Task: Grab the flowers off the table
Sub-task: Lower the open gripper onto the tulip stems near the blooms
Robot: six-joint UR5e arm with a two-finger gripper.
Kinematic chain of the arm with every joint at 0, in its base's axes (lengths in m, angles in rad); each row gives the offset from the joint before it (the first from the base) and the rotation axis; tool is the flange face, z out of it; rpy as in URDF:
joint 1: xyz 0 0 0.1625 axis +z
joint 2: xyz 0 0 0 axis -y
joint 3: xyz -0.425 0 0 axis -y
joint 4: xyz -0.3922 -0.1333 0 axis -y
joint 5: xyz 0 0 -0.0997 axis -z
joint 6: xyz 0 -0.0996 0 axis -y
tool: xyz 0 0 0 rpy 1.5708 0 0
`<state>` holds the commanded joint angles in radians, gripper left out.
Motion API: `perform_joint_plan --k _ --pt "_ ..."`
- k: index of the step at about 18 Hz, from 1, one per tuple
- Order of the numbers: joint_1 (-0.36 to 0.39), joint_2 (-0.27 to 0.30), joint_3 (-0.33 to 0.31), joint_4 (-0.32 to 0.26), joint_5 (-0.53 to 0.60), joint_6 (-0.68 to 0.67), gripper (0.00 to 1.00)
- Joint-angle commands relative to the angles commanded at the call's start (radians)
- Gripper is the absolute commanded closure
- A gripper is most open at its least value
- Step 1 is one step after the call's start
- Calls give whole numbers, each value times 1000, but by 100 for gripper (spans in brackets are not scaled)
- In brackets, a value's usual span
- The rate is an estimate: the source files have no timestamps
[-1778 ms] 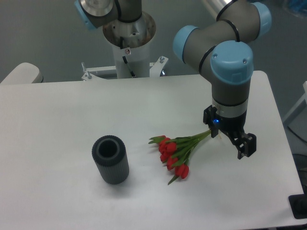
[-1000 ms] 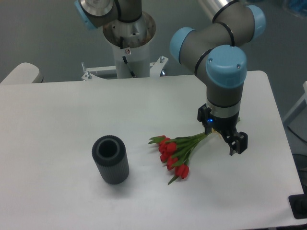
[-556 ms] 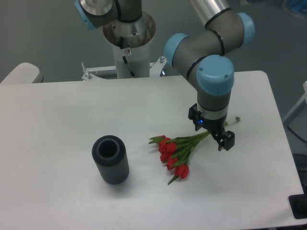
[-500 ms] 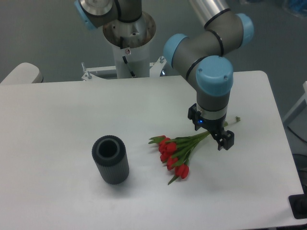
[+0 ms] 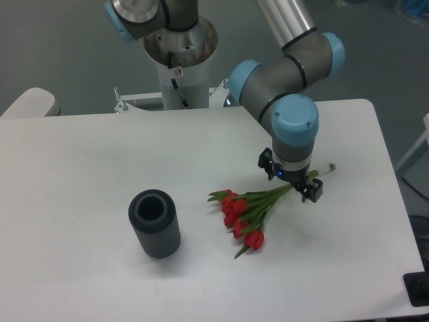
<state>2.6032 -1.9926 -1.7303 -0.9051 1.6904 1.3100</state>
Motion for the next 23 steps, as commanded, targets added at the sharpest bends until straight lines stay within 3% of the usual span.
perform_joint_plan --k 21,22,23 --pt "-9 -60 -52 45 -8 46 1" --pt "-11 -60 -52 54 -8 46 18" --pt "-11 -61 -52 60 -8 45 43"
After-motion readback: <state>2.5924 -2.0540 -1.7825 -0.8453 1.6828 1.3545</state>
